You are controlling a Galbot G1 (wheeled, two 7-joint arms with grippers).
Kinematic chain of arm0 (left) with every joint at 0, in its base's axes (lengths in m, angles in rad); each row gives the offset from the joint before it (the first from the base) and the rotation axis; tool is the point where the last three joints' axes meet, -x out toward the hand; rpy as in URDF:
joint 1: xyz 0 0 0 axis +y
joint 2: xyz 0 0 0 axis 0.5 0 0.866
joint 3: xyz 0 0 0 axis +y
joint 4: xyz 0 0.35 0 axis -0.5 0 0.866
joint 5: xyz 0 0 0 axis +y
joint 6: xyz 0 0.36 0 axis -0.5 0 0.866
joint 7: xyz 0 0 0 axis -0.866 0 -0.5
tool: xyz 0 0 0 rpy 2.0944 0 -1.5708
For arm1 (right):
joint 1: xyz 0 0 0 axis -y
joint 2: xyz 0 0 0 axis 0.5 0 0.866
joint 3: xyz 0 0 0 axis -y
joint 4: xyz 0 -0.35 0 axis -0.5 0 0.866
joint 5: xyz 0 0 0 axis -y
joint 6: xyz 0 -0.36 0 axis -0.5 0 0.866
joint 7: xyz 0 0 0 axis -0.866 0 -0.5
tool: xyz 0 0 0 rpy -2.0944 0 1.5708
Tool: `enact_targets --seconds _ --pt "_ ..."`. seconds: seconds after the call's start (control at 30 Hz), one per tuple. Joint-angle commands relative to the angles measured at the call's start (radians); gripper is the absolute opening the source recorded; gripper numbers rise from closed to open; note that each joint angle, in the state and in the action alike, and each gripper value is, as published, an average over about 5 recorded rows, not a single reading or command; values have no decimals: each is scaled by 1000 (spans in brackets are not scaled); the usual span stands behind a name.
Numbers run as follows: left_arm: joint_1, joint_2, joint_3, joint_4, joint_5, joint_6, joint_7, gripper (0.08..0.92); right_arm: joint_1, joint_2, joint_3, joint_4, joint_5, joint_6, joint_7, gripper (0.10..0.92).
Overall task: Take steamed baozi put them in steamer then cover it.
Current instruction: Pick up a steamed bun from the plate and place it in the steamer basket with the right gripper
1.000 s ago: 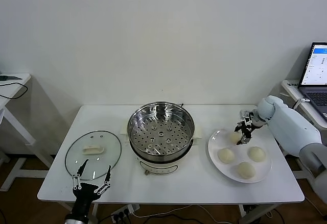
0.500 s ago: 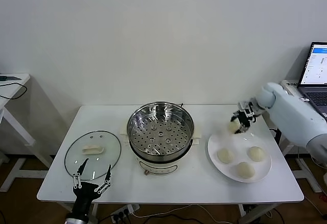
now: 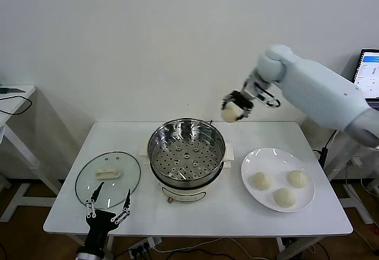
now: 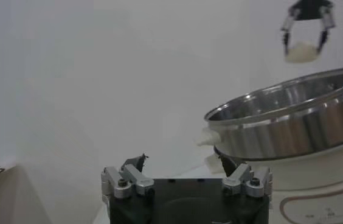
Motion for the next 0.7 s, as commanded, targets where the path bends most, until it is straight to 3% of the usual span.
enact_targets --seconds 0.03,0.7 --pt "3 1 -1 -4 -1 -2 -1 823 47 164 -60 38 -66 149 6 692" --pt "5 -1 -15 -2 -11 -22 -7 823 -151 372 -9 -271 -300 193 29 704"
